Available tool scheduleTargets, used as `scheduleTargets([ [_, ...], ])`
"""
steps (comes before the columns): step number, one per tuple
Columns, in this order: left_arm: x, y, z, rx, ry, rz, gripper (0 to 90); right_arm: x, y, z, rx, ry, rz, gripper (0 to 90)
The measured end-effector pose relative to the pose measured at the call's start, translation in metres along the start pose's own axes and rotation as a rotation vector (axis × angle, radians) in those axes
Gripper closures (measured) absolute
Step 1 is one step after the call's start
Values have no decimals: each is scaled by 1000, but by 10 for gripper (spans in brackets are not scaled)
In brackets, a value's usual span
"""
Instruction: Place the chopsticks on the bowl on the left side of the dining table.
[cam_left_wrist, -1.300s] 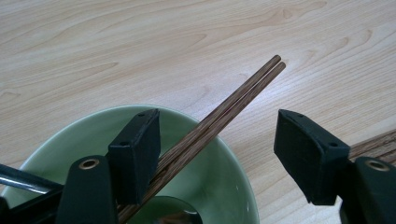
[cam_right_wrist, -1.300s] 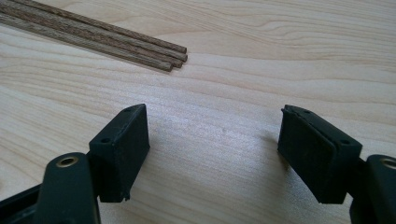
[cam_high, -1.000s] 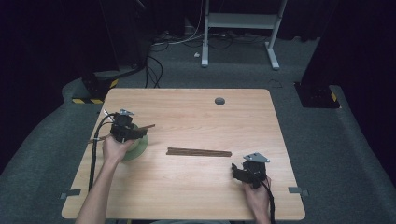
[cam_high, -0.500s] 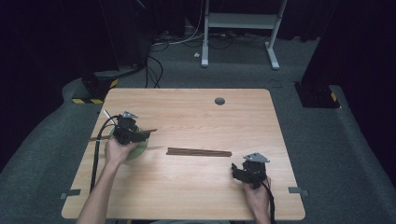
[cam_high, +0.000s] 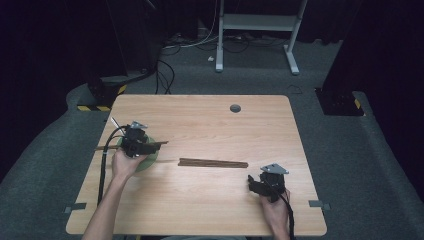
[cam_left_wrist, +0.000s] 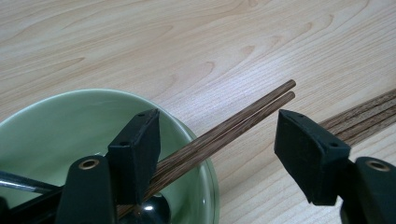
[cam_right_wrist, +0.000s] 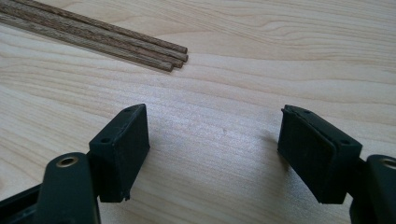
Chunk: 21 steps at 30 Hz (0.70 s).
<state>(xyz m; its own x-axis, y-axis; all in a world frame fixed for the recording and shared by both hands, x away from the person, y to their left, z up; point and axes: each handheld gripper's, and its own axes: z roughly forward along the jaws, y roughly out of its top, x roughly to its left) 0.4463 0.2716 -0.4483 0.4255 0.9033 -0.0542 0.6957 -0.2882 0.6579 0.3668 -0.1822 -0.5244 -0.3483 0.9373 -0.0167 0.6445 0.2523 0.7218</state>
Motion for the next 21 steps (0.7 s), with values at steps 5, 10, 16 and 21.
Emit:
scheduleTargets([
  [5, 0, 1, -6, -28, 10, 2, 311, 0, 0, 0, 0, 0, -1, 242],
  [10, 3, 0, -15, -56, 13, -14, 311, 0, 0, 0, 0, 0, -1, 242],
  [16, 10, -3, -34, -83, 56, -26, 313, 0, 0, 0, 0, 0, 0, 242],
  [21, 19, -12, -50, -102, 87, -50, 315, 0, 0, 0, 0, 0, 0, 242],
])
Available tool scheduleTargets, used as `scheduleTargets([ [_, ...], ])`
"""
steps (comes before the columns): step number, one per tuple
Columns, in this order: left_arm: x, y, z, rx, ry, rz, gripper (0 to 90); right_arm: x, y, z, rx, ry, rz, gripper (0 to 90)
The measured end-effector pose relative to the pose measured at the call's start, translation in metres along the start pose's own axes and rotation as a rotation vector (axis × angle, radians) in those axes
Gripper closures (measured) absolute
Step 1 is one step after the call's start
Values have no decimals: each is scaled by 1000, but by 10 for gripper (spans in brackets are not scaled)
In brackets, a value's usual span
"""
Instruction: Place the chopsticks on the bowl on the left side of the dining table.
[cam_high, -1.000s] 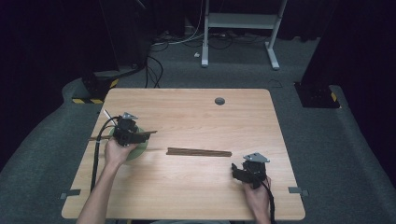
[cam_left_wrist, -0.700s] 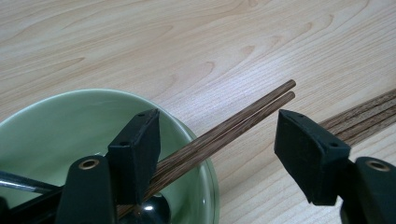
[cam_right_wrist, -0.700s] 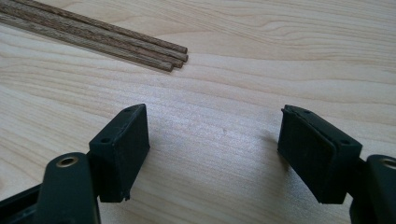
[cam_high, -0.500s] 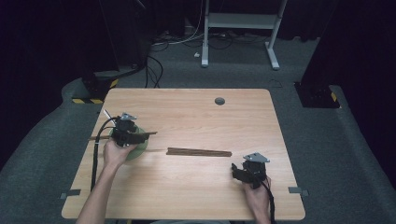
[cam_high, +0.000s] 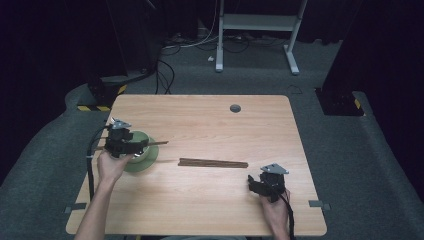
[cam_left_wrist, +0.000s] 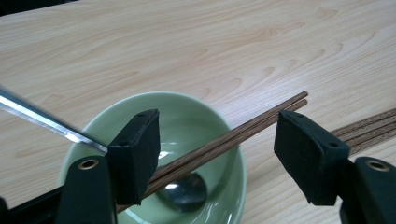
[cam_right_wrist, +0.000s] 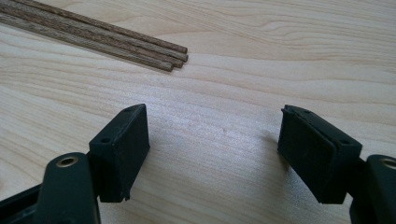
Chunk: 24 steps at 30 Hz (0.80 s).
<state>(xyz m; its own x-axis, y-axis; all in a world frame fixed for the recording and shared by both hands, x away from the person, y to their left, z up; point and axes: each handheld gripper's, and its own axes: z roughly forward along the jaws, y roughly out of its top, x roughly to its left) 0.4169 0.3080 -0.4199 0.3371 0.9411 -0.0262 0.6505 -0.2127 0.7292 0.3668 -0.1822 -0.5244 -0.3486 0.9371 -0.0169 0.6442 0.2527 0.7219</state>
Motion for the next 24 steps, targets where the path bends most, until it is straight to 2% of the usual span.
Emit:
scheduleTargets([
  [7, 22, -17, -19, 0, 69, -44, 319, 0, 0, 0, 0, 0, 0, 242],
  [11, 30, -27, -26, 1, 119, -53, 322, 0, 0, 0, 0, 0, 0, 242],
  [16, 36, -37, -28, 10, 159, -70, 323, 0, 0, 0, 0, 0, 0, 242],
  [24, 41, -48, -21, 52, 183, -96, 330, 0, 0, 0, 0, 0, 0, 242],
])
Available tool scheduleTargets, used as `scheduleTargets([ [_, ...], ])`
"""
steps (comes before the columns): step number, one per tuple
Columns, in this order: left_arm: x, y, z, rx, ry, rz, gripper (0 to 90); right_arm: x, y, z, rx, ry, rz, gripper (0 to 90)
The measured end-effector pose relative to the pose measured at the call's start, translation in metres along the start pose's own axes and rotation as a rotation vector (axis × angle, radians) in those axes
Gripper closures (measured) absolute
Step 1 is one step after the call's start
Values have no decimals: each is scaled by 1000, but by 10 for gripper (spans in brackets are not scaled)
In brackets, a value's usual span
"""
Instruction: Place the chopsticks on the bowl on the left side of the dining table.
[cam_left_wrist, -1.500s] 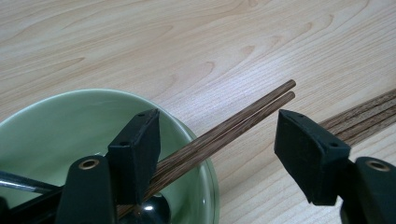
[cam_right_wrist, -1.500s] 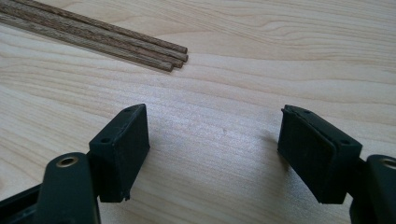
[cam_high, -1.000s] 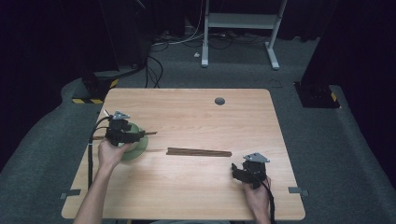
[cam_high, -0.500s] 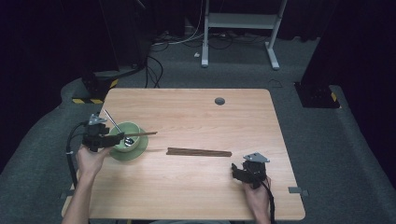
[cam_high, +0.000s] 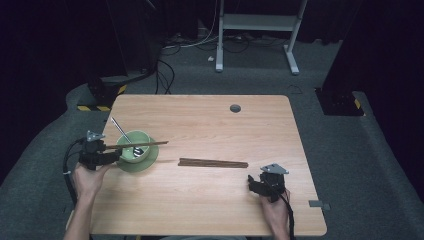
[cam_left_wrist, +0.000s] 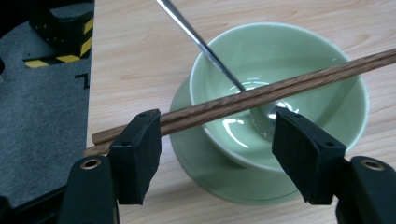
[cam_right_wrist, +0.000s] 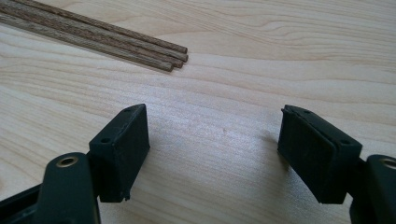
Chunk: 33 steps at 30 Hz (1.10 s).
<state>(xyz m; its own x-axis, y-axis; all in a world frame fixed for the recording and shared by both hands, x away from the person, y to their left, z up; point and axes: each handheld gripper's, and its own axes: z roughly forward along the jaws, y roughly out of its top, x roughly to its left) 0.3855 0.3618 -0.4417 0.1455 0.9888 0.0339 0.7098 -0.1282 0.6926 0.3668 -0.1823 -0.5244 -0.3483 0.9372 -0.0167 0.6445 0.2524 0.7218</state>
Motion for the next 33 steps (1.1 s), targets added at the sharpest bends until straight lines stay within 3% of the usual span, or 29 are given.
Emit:
scheduleTargets([
  [16, 1, -4, 18, 32, 19, -30, 331, 0, 0, 0, 0, 0, 0, 242],
  [25, -4, -5, 15, 15, 25, -31, 331, 0, 0, 0, 0, 0, 0, 242],
  [33, -28, -3, 13, 8, 12, 47, 336, 0, 0, 0, 0, 0, 0, 242],
])
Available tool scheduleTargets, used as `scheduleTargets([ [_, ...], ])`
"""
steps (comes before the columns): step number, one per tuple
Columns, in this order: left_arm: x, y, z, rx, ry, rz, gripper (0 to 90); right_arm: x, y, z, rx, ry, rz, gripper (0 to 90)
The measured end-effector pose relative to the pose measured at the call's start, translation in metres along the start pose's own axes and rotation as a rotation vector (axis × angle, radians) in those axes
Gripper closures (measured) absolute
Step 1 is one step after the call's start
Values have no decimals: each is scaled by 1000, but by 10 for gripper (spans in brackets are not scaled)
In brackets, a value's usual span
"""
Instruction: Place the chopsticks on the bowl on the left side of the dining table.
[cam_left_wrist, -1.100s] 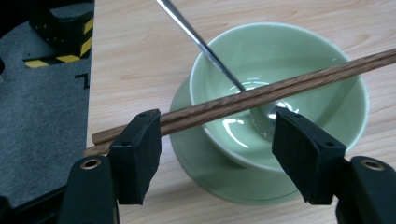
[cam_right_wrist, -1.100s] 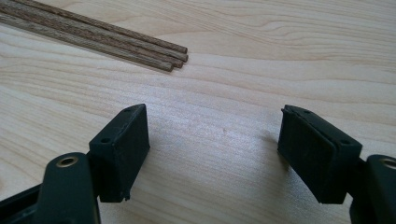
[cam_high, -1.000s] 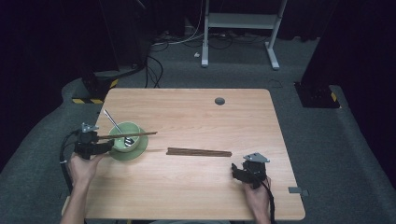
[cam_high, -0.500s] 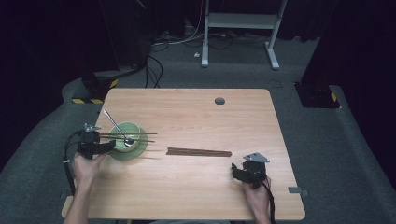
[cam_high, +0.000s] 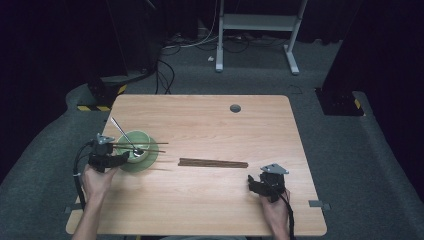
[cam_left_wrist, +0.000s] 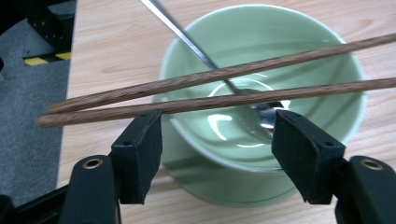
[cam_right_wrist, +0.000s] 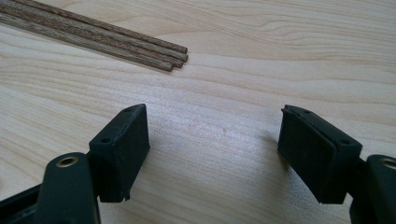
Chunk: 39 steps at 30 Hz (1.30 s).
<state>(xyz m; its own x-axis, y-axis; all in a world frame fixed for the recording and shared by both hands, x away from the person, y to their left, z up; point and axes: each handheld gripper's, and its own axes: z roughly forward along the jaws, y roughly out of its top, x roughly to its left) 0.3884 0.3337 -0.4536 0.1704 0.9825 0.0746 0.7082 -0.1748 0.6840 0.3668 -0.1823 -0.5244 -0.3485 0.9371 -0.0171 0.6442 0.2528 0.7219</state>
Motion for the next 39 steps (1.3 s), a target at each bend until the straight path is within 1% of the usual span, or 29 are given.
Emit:
scheduleTargets([
  [2, -5, 1, 2, 2, 11, 10, 337, 0, 0, 0, 0, 0, 1, 242],
  [3, -7, 1, 3, 2, 28, 17, 331, 0, 0, 0, 0, 0, 0, 242],
  [4, -8, 2, 3, 0, 36, 21, 331, 0, 0, 0, 0, 0, 0, 242],
  [6, -8, 2, 3, -1, 36, 21, 333, 0, 0, 0, 0, 0, 0, 242],
  [8, -8, 3, 1, -12, 16, 4, 342, 0, 0, 0, 0, 0, 0, 242],
  [12, -10, 4, 1, -9, 8, 12, 347, 0, 0, 0, 0, 0, 0, 242],
  [13, -12, 5, 2, -4, -4, 14, 348, 0, 0, 0, 0, 0, 0, 242],
  [15, -13, 5, 3, -4, -9, 15, 350, 0, 0, 0, 0, 0, 0, 242],
  [17, -16, 7, 5, -6, -24, 11, 353, 0, 0, 0, 0, 0, 0, 242],
  [22, -18, 10, 7, -4, -27, 12, 353, 0, 0, 0, 0, 0, 0, 242],
  [27, -16, 12, 10, -4, -28, -4, 354, 0, 0, 0, 0, 0, 0, 242],
  [39, -15, 15, 14, -3, -27, -21, 354, 0, 0, 0, 0, 0, 1, 242],
])
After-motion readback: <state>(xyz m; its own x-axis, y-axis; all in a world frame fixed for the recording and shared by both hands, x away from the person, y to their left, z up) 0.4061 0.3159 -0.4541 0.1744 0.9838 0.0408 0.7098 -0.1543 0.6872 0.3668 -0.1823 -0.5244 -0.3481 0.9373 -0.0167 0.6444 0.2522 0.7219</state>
